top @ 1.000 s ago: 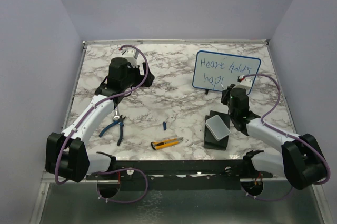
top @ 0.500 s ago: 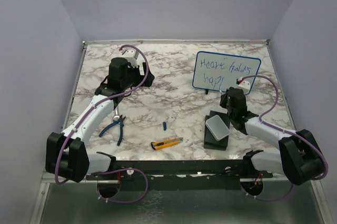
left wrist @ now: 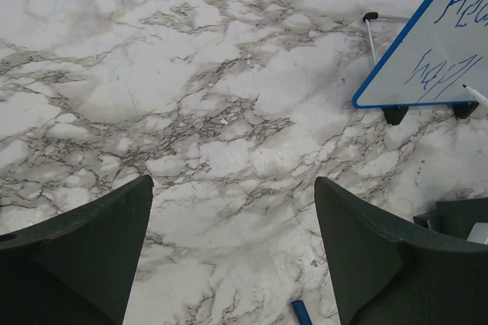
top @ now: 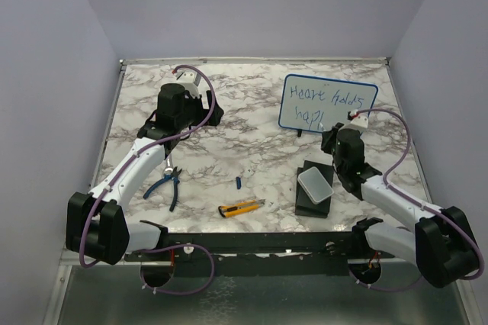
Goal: Write a sentence on the whiteboard
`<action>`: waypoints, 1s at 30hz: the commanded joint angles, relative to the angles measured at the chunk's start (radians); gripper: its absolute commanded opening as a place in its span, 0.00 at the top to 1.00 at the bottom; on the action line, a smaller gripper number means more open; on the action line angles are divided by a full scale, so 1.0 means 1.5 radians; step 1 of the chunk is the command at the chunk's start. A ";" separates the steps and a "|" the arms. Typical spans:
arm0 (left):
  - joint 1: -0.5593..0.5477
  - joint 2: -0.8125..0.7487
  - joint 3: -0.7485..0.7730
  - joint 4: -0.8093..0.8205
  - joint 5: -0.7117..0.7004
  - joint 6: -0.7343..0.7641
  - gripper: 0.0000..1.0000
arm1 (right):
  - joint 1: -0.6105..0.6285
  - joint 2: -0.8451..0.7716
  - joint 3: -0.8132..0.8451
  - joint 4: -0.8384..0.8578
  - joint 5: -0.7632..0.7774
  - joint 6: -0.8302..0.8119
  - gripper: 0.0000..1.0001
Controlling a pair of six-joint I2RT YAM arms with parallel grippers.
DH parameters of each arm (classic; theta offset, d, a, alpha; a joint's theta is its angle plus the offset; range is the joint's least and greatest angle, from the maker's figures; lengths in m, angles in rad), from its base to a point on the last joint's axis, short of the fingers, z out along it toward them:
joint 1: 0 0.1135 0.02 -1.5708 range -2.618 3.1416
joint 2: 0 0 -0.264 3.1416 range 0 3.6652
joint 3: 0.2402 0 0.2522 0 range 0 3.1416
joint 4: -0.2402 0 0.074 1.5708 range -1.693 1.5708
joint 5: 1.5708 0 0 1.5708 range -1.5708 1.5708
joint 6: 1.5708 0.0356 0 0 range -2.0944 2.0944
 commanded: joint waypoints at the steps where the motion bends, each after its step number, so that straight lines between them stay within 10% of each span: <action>1: 0.004 -0.019 -0.009 0.012 0.000 0.004 0.13 | -0.006 -0.011 0.019 0.007 0.018 -0.048 0.99; 30: 0.003 -0.017 -0.009 0.012 -0.001 0.005 0.12 | -0.027 0.019 0.043 0.054 0.061 -0.092 0.99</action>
